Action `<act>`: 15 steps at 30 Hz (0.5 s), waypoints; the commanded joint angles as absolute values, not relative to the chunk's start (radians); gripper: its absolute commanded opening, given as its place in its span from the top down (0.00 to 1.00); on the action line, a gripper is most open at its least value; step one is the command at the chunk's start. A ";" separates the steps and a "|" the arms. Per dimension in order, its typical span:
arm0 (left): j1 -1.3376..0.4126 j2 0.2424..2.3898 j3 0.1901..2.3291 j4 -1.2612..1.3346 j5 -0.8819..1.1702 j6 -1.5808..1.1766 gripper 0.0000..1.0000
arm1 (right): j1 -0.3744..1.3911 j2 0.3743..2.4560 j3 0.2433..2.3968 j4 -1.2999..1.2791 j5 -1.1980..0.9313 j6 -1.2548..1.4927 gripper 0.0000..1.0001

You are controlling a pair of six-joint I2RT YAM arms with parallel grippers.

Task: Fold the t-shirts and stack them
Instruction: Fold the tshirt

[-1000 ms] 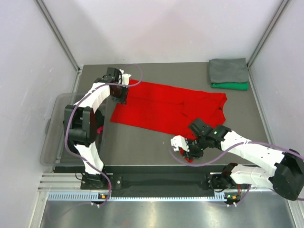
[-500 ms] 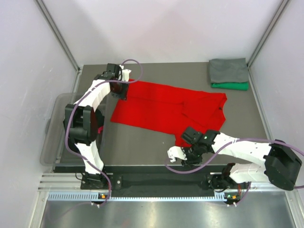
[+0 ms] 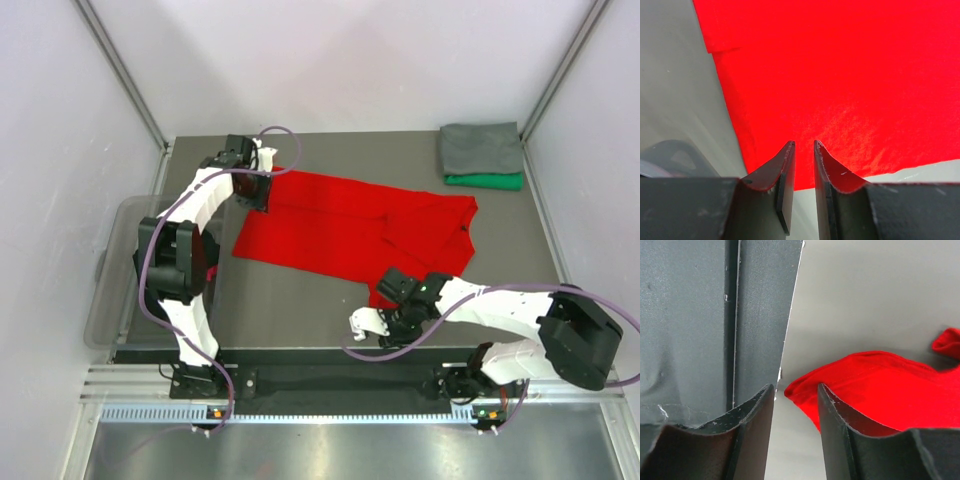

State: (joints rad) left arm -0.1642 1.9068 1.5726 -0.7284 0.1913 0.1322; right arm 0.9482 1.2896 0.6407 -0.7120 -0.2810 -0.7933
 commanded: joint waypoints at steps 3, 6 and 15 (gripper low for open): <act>-0.156 1.899 1.605 -0.742 0.202 0.130 0.73 | 0.971 1.315 0.649 -0.698 -0.282 -0.799 0.62; -0.156 1.901 1.601 -0.742 0.202 0.129 0.73 | 0.971 1.318 0.646 -0.677 -0.255 -0.787 0.76; -0.156 1.902 1.574 -0.830 0.218 0.195 0.68 | 0.941 1.126 0.686 -0.707 -0.052 -0.802 1.00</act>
State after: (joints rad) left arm -0.1631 1.9072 1.5726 -0.7513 0.1944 0.1555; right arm 0.9543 1.2266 0.6430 -0.6888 -0.1524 -0.7792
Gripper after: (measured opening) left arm 0.313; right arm 0.010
